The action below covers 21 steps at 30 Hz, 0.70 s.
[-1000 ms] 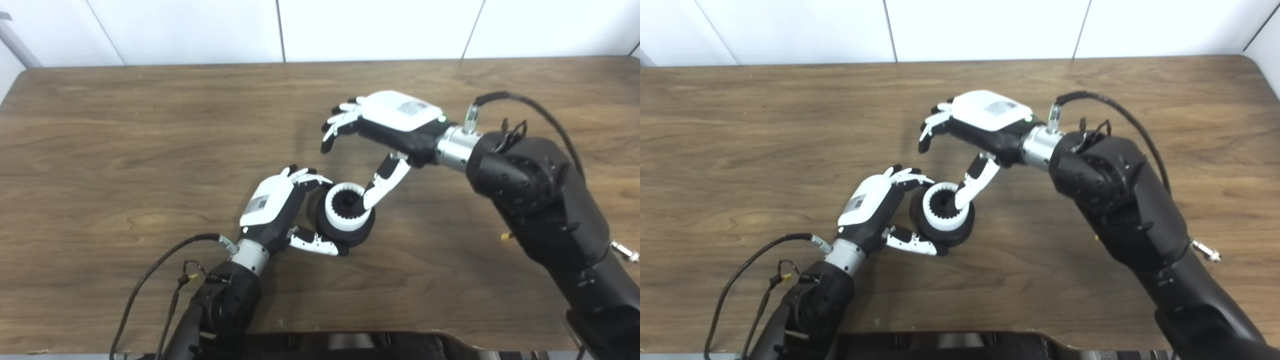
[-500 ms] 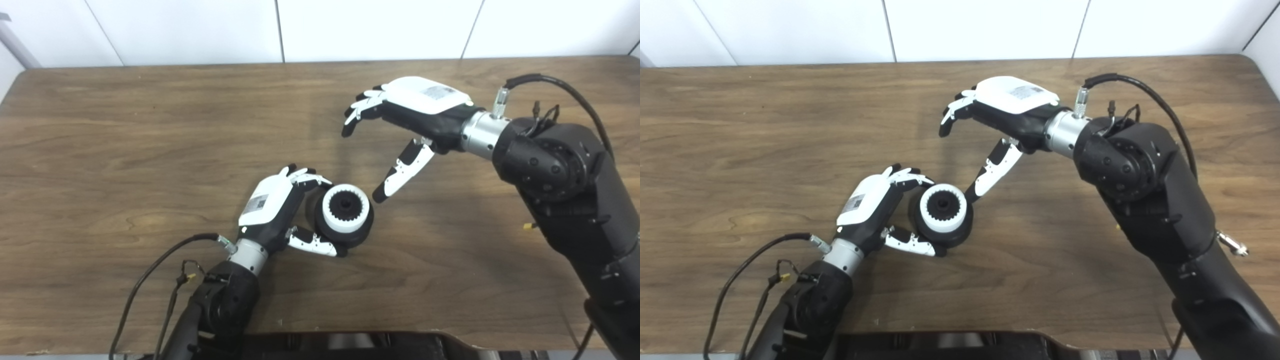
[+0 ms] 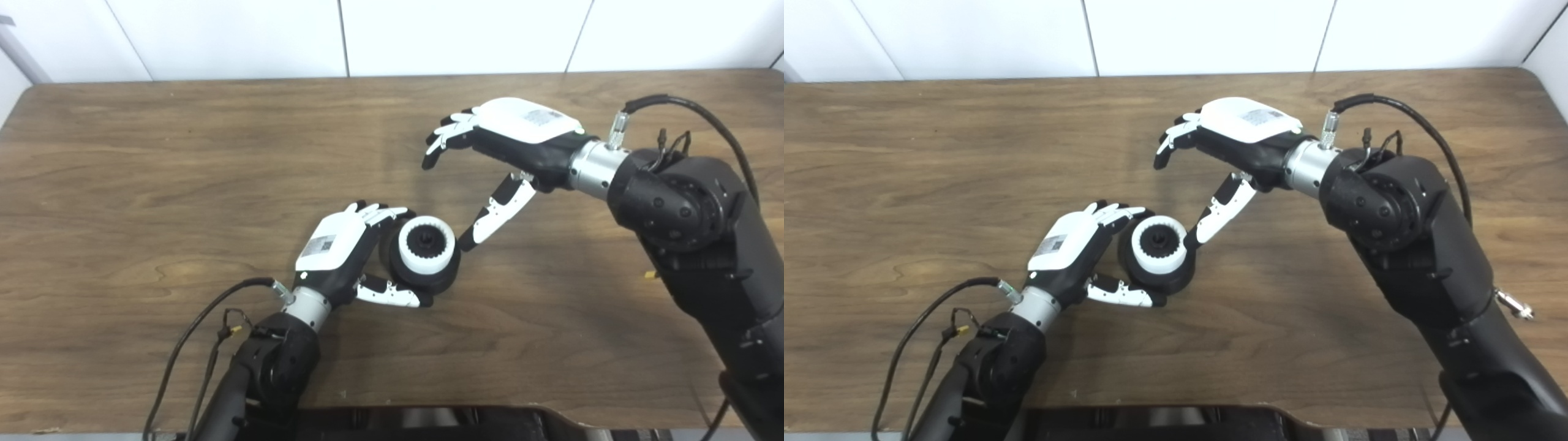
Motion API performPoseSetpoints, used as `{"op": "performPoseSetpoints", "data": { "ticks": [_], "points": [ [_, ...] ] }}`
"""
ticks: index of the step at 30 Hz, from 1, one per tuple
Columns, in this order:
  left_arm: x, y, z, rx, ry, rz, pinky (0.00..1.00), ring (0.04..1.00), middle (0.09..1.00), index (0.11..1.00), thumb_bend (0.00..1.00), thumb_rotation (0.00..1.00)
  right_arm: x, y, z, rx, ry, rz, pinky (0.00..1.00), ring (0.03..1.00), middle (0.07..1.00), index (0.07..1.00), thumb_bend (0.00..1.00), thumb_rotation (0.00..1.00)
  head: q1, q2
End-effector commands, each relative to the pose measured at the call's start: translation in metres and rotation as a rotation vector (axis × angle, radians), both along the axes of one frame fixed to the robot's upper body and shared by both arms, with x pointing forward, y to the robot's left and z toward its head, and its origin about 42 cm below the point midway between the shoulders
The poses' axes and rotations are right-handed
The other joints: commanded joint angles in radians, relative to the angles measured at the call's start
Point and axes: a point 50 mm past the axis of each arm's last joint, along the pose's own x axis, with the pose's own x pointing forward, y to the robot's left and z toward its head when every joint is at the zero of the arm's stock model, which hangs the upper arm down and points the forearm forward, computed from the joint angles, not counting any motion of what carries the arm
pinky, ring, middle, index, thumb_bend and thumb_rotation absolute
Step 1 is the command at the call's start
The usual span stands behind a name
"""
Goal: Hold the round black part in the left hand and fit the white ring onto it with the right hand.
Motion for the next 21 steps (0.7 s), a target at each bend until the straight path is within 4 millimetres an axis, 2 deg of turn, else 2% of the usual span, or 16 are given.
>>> {"op": "performPoseSetpoints", "data": {
  "ticks": [1,6,13,21],
  "points": [
    [0.001,0.005,-0.003,0.03,0.05,0.019,1.0,0.912,0.875,0.873,1.0,0.44,0.001,-0.005,0.016,0.012,-0.067,-0.017,1.0,0.958,0.891,0.756,1.0,0.43,0.0,0.002],
    [0.002,0.005,0.0,0.026,0.071,0.015,1.0,0.921,0.885,0.879,1.0,0.41,0.002,-0.005,0.015,0.011,-0.073,-0.02,1.0,0.96,0.893,0.752,1.0,0.43,0.001,0.001],
    [0.002,0.009,0.009,0.025,0.106,0.023,1.0,0.946,0.914,0.948,1.0,0.42,0.005,-0.004,0.016,0.021,-0.075,-0.027,0.99,0.962,0.892,0.745,1.0,0.44,0.004,-0.001],
    [0.01,0.031,0.052,0.024,0.116,-0.016,1.0,0.978,0.96,0.987,1.0,0.46,0.007,-0.009,0.015,0.039,-0.086,-0.042,0.96,0.956,0.892,0.745,1.0,0.44,0.006,-0.01]
  ]
}}
